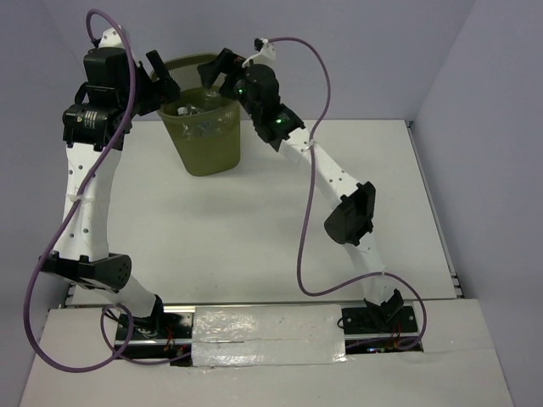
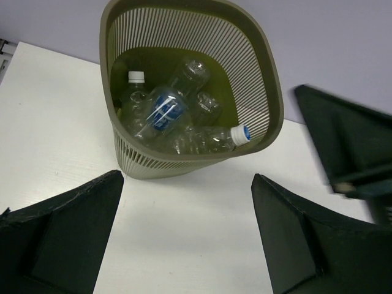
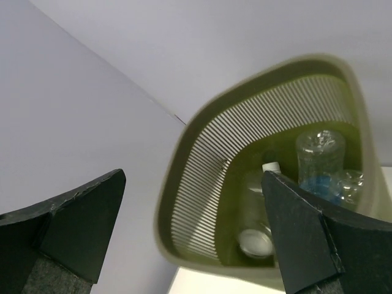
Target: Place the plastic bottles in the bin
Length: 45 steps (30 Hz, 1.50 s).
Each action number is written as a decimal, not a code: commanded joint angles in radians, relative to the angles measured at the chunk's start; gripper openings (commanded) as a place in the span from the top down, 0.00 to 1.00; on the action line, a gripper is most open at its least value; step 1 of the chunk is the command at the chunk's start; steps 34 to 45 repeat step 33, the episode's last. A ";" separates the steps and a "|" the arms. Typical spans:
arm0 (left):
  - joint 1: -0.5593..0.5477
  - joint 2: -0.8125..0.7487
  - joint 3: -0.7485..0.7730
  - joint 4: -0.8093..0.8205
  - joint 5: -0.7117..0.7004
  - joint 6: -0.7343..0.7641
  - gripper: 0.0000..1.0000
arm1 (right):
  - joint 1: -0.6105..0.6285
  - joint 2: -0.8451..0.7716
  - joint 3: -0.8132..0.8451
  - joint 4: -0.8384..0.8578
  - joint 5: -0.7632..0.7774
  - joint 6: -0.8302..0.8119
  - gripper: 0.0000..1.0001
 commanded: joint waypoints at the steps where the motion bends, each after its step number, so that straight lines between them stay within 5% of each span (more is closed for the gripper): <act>1: 0.011 -0.047 -0.012 0.038 0.019 -0.006 0.01 | -0.039 -0.198 -0.003 -0.060 -0.015 -0.032 0.00; 8: 0.016 -0.075 -0.067 0.073 0.060 0.042 0.01 | -0.119 -0.518 -0.334 -0.369 0.046 -0.122 0.00; 13: 0.014 -0.102 -0.156 0.142 0.246 0.140 0.01 | -0.182 -0.739 -0.613 -0.689 0.225 -0.210 0.00; 22: -0.041 -0.137 -0.288 0.228 0.335 0.144 0.01 | -0.194 -1.177 -1.241 -0.697 0.272 -0.170 0.00; 30: -0.162 -0.098 -0.259 0.208 0.254 0.167 0.01 | -0.197 -1.351 -1.352 -0.742 0.307 -0.113 0.00; 45: -0.167 -0.095 -0.264 0.225 0.255 0.151 0.01 | -0.201 -1.360 -1.364 -0.766 0.328 -0.096 0.00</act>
